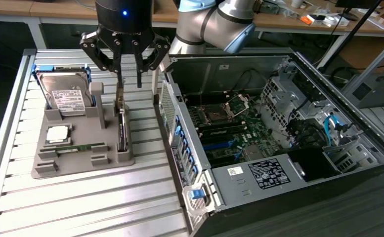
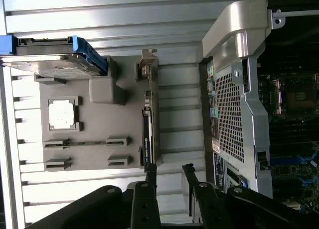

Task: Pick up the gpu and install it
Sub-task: 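Pick up the gpu and move the gpu toward the slot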

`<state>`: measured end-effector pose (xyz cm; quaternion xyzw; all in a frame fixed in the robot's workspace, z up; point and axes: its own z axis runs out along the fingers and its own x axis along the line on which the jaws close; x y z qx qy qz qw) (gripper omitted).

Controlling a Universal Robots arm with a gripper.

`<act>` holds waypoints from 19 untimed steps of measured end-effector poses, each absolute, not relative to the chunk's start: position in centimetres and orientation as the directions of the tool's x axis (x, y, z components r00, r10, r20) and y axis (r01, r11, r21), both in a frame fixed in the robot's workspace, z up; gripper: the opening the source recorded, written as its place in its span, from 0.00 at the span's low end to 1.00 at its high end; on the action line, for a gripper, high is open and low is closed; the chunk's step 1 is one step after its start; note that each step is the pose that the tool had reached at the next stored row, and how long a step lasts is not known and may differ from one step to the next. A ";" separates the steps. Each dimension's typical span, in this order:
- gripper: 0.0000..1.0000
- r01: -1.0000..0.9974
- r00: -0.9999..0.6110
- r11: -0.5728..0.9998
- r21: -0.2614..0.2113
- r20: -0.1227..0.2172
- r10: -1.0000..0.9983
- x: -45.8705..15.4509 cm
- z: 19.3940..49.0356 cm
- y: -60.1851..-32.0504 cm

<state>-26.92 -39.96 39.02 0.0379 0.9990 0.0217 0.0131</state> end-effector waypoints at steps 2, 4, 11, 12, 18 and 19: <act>0.42 0.075 -0.997 0.996 0.044 -0.024 0.076 -26.9 39.0 -40.0; 0.48 0.075 -0.997 0.996 0.044 -0.024 0.076 -26.9 39.0 -40.0; 0.48 0.075 -0.997 0.996 0.044 -0.024 0.076 -26.9 39.0 -40.0; 0.48 0.075 -0.997 0.996 0.045 -0.025 0.076 -27.0 39.0 -40.0; 0.48 0.075 -0.997 0.996 0.044 -0.024 0.076 -27.4 38.8 -40.0; 0.48 0.075 -0.997 0.996 0.044 -0.024 0.076 -27.4 38.8 -40.0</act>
